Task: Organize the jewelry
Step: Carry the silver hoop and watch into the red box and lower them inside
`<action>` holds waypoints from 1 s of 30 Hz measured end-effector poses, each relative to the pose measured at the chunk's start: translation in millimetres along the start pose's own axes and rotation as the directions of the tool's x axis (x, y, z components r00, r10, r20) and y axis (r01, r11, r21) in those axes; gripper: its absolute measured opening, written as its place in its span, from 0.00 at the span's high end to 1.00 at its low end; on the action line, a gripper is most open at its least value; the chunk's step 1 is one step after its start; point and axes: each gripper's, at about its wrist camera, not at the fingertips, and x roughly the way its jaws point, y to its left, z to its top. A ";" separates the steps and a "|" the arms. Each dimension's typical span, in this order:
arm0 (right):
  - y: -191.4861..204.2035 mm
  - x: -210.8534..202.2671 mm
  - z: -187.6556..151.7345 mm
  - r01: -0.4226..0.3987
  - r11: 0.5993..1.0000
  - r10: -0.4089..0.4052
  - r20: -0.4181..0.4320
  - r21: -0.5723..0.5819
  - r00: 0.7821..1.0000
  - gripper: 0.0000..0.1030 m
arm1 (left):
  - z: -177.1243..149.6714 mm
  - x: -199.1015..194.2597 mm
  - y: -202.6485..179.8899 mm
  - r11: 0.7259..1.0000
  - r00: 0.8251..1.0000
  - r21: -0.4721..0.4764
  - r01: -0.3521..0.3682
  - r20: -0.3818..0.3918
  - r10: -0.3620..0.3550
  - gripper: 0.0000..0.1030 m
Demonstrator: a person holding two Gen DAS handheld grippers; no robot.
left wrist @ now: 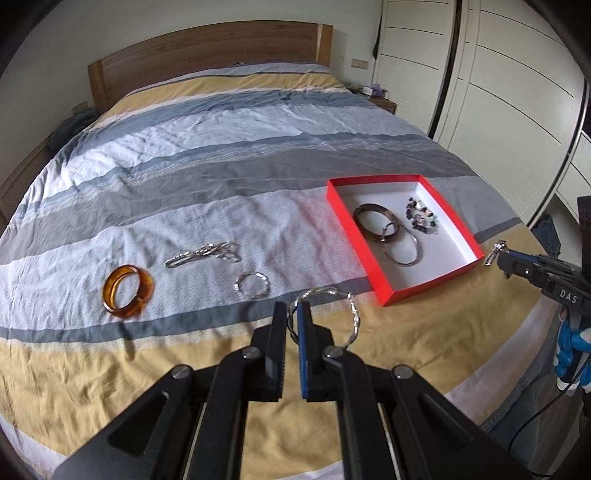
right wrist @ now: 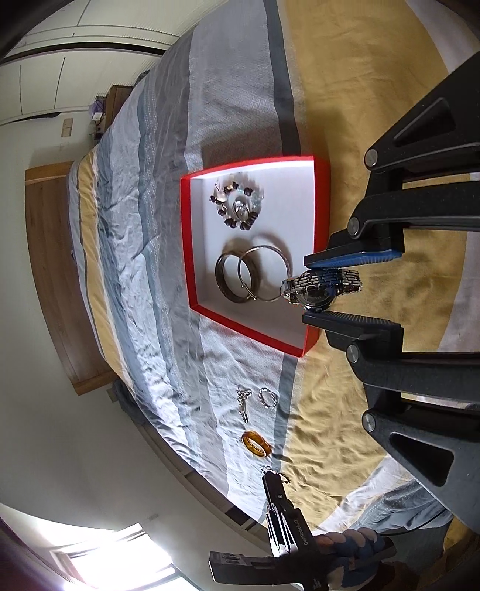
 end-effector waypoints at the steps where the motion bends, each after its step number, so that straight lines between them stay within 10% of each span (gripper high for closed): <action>1: -4.1 0.8 1.4 0.002 1.000 -0.002 0.002 0.004 1.000 0.78 | 3.4 3.0 -6.4 1.000 1.000 0.011 0.012 0.000 -0.012 0.95; 30: -73.4 101.6 25.1 0.031 0.999 -0.028 -0.134 0.018 0.991 0.78 | 46.8 133.4 -116.4 0.975 0.978 0.126 0.183 -0.124 -0.168 0.95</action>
